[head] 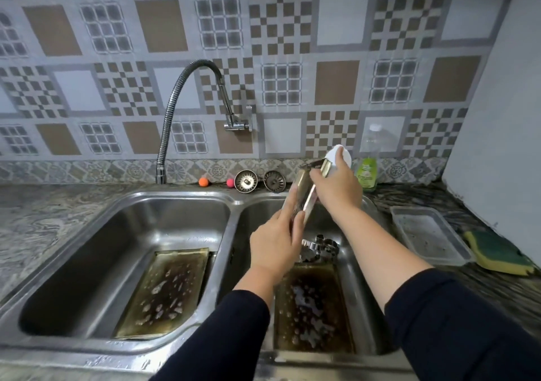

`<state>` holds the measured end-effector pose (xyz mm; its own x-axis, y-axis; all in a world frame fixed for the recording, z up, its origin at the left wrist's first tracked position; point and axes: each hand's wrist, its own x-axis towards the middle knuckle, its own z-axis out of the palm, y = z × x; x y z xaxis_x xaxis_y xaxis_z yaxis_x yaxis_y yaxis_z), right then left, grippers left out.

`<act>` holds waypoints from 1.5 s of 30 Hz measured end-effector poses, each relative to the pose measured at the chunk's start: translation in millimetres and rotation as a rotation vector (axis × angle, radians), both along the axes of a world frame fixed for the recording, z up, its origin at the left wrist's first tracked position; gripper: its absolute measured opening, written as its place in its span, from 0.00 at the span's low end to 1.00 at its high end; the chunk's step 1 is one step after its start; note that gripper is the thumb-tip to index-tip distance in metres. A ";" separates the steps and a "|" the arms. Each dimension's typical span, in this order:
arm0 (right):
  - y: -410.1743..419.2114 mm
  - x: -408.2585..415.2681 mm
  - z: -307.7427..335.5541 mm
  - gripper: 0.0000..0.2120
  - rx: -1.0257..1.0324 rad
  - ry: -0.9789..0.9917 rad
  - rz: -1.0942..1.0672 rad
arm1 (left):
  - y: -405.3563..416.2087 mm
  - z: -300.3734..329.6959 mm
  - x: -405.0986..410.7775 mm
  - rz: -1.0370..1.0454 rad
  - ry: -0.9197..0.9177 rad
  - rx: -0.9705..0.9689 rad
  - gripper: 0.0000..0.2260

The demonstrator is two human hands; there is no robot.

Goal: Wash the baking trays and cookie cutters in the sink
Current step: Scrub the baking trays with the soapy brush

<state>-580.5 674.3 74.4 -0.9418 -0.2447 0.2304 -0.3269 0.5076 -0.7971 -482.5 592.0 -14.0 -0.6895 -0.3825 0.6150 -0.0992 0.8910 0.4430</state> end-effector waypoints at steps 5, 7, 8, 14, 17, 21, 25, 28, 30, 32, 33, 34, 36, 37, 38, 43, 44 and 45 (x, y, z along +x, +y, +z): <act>-11.0 13.8 3.4 0.31 -0.176 -0.022 0.078 | -55.2 11.8 10.8 0.104 -0.104 0.162 0.25; -22.7 23.4 4.3 0.29 -0.279 -0.064 0.113 | -81.5 12.7 19.4 0.142 -0.181 0.204 0.28; -29.9 28.7 5.2 0.28 -0.334 -0.098 0.124 | -92.4 12.7 24.9 0.142 -0.217 0.237 0.29; -80.5 59.6 2.7 0.28 -0.432 -0.175 0.186 | -135.0 3.7 64.0 0.095 -0.109 0.421 0.31; -101.4 69.0 -4.8 0.31 -0.415 -0.207 0.191 | -171.7 -5.0 89.5 0.109 -0.078 0.487 0.32; -108.3 70.4 -23.8 0.36 -0.289 -0.124 0.115 | -229.4 -35.1 134.7 0.226 -0.150 0.592 0.32; -100.6 72.0 -49.2 0.40 -0.075 -0.037 0.060 | -278.4 -73.0 164.0 0.331 -0.267 0.730 0.32; -96.0 74.9 -64.9 0.41 0.030 -0.014 0.028 | -306.5 -92.5 166.9 0.369 -0.337 0.748 0.33; -92.9 77.2 -72.9 0.40 0.059 -0.021 0.028 | -317.0 -104.3 164.3 0.363 -0.374 0.754 0.32; -89.0 79.3 -81.4 0.38 0.117 -0.012 0.017 | -323.6 -118.0 159.9 0.377 -0.435 0.763 0.32; -86.8 79.8 -85.6 0.37 0.147 -0.007 0.011 | -325.2 -125.1 157.3 0.385 -0.464 0.770 0.32; -84.6 80.1 -89.5 0.37 0.173 -0.005 0.007 | -325.2 -130.5 155.5 0.391 -0.498 0.772 0.31; -81.1 80.8 -95.6 0.37 0.218 -0.018 0.000 | -325.2 -141.9 152.9 0.383 -0.580 0.762 0.29; -79.7 81.5 -98.0 0.37 0.236 -0.028 -0.005 | -325.2 -146.9 151.7 0.370 -0.617 0.762 0.28; -78.6 81.7 -100.6 0.37 0.249 -0.035 -0.011 | -324.9 -150.4 150.8 0.358 -0.655 0.762 0.27; -74.8 80.7 -110.5 0.38 0.233 -0.067 -0.026 | -327.2 -158.9 144.7 0.357 -0.768 0.703 0.32; -74.1 79.7 -111.5 0.38 0.234 -0.066 -0.024 | -327.5 -158.6 144.0 0.364 -0.780 0.690 0.32; -73.4 78.6 -112.2 0.38 0.239 -0.064 -0.021 | -328.9 -159.4 143.4 0.363 -0.792 0.690 0.33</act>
<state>-502.0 600.9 -37.7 -0.9580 -0.2654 0.1084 -0.2672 0.6902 -0.6725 -339.1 263.1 -173.4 -0.5711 -0.7318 -0.3718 -0.7782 0.3387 0.5288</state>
